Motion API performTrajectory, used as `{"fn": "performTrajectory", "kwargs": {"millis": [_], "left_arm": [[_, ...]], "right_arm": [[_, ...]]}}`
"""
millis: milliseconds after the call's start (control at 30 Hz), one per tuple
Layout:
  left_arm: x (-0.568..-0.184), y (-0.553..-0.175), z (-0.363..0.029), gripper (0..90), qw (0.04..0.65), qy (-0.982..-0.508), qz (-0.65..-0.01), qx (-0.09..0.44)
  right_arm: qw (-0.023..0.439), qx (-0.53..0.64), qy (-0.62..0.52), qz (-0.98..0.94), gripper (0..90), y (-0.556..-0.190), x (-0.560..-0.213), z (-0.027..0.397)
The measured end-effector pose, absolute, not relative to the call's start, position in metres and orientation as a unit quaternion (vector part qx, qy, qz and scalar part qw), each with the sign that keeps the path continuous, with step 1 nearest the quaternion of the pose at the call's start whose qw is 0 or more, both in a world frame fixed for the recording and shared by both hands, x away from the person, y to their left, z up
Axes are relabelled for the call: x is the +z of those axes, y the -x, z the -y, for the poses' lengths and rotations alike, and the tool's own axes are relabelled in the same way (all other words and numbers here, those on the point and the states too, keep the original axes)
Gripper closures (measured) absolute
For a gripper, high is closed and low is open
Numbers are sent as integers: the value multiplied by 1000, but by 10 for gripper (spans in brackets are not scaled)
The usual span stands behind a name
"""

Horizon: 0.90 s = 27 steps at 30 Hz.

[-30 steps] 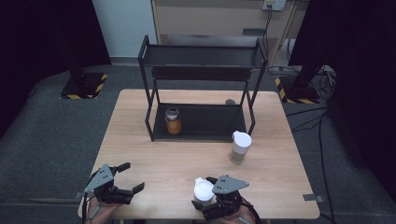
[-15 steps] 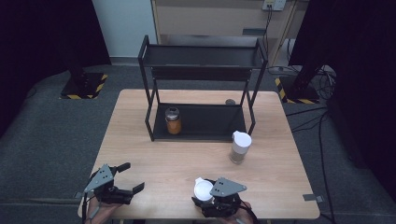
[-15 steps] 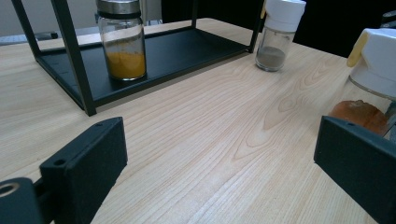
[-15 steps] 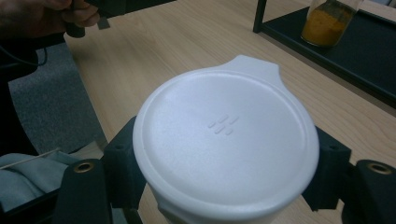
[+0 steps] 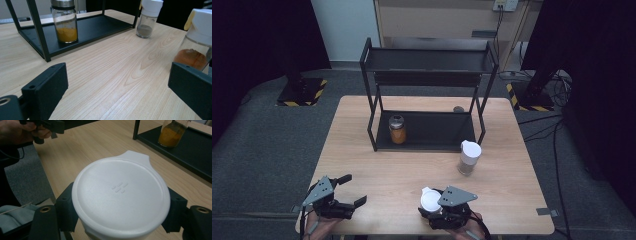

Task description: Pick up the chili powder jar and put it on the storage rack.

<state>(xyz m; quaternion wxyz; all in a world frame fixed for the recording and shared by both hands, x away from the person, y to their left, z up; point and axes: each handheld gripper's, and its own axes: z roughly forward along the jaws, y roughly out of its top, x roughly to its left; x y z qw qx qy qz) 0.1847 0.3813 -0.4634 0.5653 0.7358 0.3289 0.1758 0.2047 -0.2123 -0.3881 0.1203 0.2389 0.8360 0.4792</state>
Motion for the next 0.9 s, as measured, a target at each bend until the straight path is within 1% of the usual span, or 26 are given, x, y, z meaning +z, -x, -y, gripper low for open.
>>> {"fn": "performTrajectory", "kwargs": {"millis": [200,567,900], "left_arm": [[-464,-185,-381,18,565,-736,-329,174],[-464,-186,-381,18,565,-737,-329,172],[-464,-187,-381,18,564,-739,-328,170]], "right_arm": [[122,481,-238,-835,305,-215,-377,212],[112,482,-242,-835,305,-247,-358,209],[121,476,-244,-836,306,-274,-342,202]]}}
